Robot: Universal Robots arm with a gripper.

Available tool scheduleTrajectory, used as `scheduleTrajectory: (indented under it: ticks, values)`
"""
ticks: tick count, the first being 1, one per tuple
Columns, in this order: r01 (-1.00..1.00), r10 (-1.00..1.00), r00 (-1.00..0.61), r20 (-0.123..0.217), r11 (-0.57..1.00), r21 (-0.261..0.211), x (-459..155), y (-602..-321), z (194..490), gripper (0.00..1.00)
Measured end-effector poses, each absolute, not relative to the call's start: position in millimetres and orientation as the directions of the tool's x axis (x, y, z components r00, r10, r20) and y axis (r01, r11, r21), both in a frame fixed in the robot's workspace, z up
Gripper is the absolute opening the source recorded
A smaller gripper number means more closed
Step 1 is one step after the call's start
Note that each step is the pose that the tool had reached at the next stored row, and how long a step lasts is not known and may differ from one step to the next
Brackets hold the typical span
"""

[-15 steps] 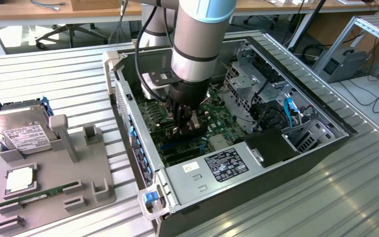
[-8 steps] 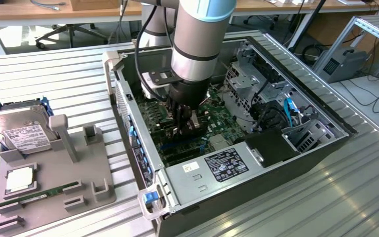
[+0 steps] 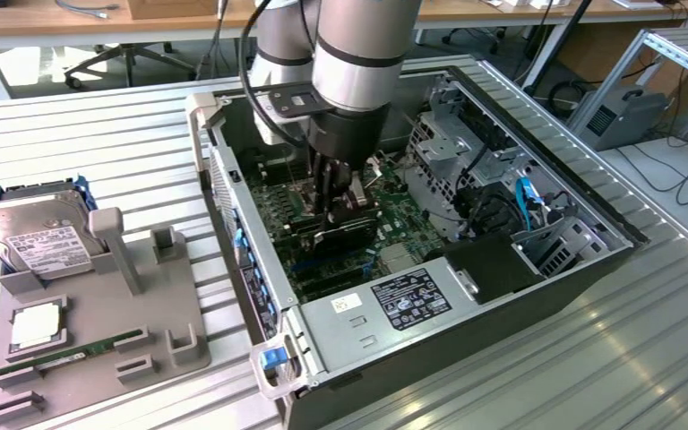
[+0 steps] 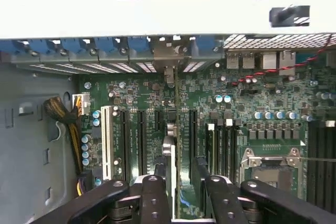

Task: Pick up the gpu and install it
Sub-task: 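Insert the gpu into the slot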

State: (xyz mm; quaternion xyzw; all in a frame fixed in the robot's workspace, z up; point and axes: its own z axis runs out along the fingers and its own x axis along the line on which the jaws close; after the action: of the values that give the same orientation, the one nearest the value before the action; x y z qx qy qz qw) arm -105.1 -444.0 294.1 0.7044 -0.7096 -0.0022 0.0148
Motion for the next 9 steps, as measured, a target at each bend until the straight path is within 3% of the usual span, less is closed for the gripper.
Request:
scheduleTrajectory:
  ticks: [2,5,9]
  values:
    - [-1.0,-1.0,-0.006,0.019,0.007,0.025,-104,-442,294,0.33]
    - [-0.999,-1.0,-0.001,0.019,0.002,0.039,-93,-442,294,0.14]
    - [-0.999,-1.0,0.008,0.019,-0.007,0.054,-76,-442,293,0.11]
